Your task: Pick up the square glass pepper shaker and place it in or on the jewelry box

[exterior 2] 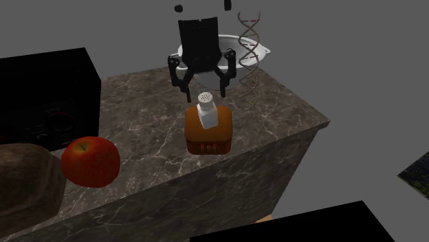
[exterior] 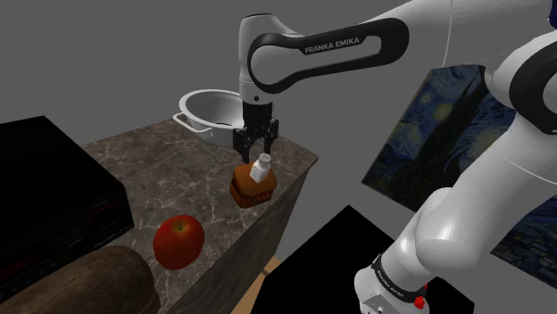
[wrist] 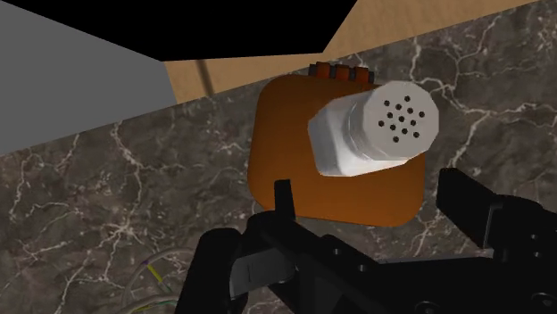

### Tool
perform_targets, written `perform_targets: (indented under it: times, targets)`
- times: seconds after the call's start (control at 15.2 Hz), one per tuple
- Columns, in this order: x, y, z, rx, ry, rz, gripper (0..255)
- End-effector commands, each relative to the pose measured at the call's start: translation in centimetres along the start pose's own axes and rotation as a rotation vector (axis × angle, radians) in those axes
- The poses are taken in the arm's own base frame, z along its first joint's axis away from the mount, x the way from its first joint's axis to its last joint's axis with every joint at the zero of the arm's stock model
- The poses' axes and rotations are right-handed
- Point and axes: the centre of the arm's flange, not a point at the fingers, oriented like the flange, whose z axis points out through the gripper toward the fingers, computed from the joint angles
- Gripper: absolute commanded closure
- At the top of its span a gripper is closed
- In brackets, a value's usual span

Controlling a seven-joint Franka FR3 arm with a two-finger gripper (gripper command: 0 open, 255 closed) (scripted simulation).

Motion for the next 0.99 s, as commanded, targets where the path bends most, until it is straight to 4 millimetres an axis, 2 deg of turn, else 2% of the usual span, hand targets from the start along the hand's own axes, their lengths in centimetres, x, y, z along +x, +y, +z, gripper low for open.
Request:
perform_targets:
  times: [0.0, 0.2, 0.46, 0.92]
  targets:
    - [0.0, 0.0, 0.0, 0.0, 0.0, 0.0, 0]
    - [0.0, 0.0, 0.0, 0.0, 0.0, 0.0, 0]
    - [0.0, 0.0, -5.0, 0.0, 0.0, 0.0, 0]
    - [0.0, 0.0, -5.0, 0.0, 0.0, 0.0, 0]
